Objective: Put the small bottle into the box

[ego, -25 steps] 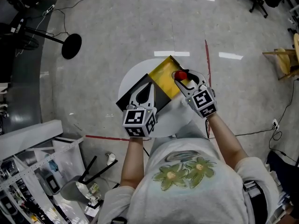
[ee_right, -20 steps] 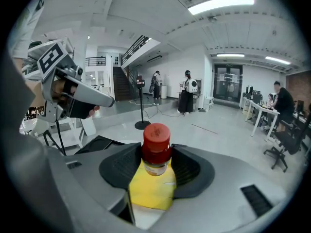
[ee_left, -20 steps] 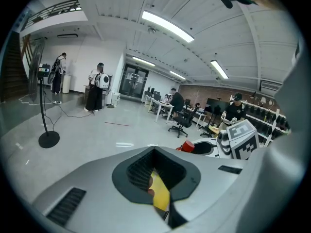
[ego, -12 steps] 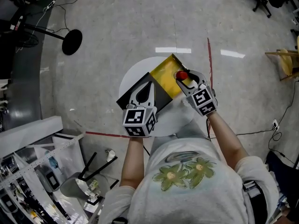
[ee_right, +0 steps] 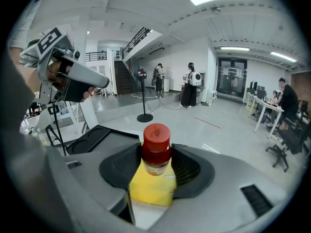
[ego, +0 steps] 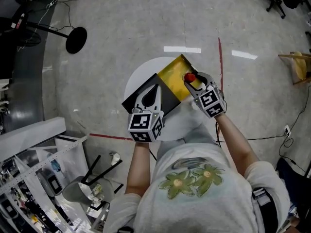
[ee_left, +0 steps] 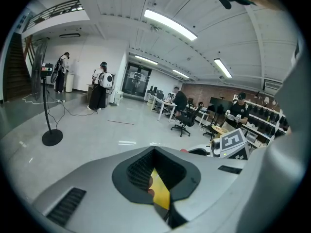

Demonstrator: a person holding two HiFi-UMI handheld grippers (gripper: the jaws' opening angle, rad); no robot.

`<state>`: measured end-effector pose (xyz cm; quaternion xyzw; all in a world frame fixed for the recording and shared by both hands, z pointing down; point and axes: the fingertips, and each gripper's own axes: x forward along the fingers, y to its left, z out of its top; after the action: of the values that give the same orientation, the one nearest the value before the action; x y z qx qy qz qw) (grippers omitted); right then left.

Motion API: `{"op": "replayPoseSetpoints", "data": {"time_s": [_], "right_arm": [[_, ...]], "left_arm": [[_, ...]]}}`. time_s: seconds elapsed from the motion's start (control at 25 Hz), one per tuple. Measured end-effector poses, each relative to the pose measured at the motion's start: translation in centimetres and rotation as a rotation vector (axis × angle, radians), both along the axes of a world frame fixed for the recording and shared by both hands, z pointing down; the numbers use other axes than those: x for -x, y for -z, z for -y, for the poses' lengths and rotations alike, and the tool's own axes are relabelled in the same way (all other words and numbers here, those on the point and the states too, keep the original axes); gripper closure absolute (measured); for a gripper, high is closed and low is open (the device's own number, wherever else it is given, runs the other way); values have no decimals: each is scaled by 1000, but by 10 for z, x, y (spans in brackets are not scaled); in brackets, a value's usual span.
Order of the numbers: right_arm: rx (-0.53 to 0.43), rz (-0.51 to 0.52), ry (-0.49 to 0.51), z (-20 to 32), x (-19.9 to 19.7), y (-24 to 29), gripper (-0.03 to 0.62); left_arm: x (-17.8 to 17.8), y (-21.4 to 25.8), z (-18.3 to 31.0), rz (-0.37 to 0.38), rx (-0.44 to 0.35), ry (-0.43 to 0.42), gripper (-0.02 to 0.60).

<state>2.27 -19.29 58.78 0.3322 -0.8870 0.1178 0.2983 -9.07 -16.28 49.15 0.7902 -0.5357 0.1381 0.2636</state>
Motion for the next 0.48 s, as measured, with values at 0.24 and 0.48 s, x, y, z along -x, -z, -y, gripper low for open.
{"op": "replayPoseSetpoints", "data": {"time_s": [0.24, 0.48], "right_arm": [[14, -9, 17, 0, -1, -11, 393], [29, -20, 33, 2, 0, -22, 393]], "left_arm": [[0, -4, -2, 2, 7, 17, 581], [1, -8, -2, 7, 17, 32, 580]]}}
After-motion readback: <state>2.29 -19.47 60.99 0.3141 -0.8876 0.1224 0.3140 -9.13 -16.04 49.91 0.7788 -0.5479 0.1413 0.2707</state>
